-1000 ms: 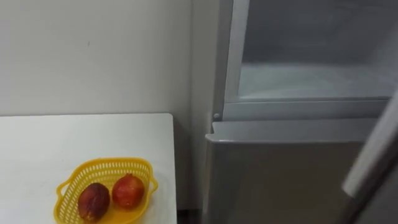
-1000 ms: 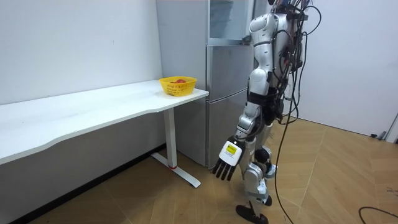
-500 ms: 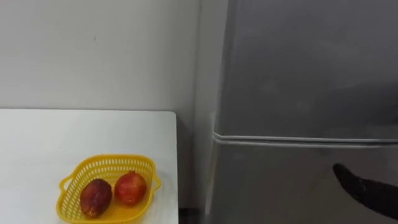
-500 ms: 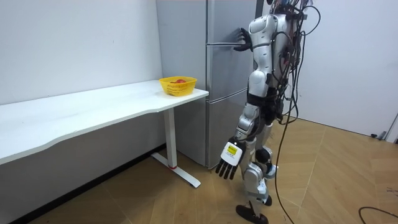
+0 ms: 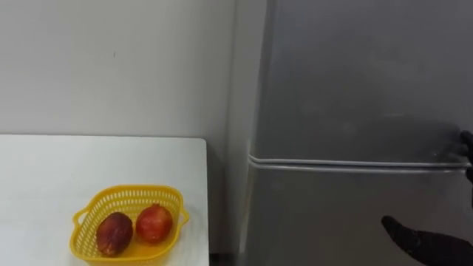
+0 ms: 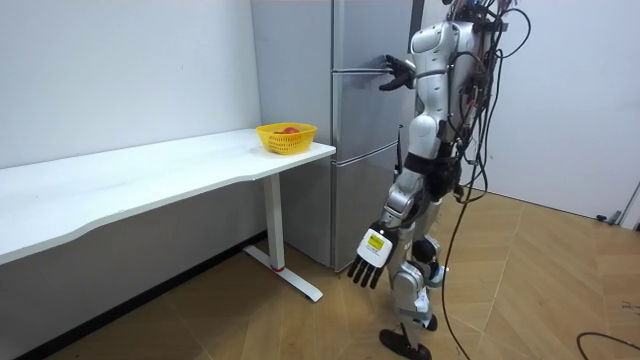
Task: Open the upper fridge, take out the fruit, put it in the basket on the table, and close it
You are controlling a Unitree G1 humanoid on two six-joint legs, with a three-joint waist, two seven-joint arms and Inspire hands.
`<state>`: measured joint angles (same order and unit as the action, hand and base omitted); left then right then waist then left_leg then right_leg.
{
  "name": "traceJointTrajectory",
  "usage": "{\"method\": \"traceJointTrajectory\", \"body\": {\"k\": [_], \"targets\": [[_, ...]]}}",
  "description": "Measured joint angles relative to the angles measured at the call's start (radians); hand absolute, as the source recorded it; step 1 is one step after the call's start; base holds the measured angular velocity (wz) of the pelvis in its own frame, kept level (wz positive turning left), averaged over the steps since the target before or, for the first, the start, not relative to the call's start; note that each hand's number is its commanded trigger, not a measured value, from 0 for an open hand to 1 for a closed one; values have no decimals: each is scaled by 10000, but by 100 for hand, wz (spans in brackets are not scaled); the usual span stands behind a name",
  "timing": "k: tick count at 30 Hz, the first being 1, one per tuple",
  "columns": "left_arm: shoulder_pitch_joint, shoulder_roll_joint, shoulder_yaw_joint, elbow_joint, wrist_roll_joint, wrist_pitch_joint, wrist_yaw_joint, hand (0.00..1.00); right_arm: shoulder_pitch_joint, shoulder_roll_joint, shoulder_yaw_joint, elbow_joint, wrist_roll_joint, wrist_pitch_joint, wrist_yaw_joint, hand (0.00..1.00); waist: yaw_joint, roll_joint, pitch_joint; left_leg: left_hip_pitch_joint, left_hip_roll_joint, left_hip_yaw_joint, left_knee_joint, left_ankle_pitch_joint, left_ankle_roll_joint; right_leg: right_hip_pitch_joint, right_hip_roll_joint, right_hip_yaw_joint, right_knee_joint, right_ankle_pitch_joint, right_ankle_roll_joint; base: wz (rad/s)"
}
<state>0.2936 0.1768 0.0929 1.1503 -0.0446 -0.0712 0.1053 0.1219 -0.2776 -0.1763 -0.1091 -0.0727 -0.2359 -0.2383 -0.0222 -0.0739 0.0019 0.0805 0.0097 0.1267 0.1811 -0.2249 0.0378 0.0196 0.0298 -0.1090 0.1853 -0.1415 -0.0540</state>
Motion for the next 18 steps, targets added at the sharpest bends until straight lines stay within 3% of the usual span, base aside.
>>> {"method": "traceJointTrajectory", "body": {"k": [2,9,15,18], "targets": [[86,0,8,-40,-12,3,8,0,71,1,15,-37,273,80,1,0,2,-29,-41,4,1,0,-2,1,-1,5,5,-1,0,10,-6,0],[235,-13,40,-100,-44,-6,42,0,156,44,-51,-18,1184,55,-473,0,14,6,-43,173,2,-23,-64,0,4,267,24,-45,-167,92,28,2],[585,-99,52,-234,-41,75,249,0,163,217,-725,511,3932,-19,-1616,0,3,175,-62,204,-12,-83,-98,-33,34,347,9,-77,-235,70,61,6],[873,-196,383,-293,-25,158,473,0,330,422,-1531,1433,5206,231,-2329,0,-135,263,-56,230,-31,-211,-106,-31,36,436,7,-162,-357,75,70,12]]}}
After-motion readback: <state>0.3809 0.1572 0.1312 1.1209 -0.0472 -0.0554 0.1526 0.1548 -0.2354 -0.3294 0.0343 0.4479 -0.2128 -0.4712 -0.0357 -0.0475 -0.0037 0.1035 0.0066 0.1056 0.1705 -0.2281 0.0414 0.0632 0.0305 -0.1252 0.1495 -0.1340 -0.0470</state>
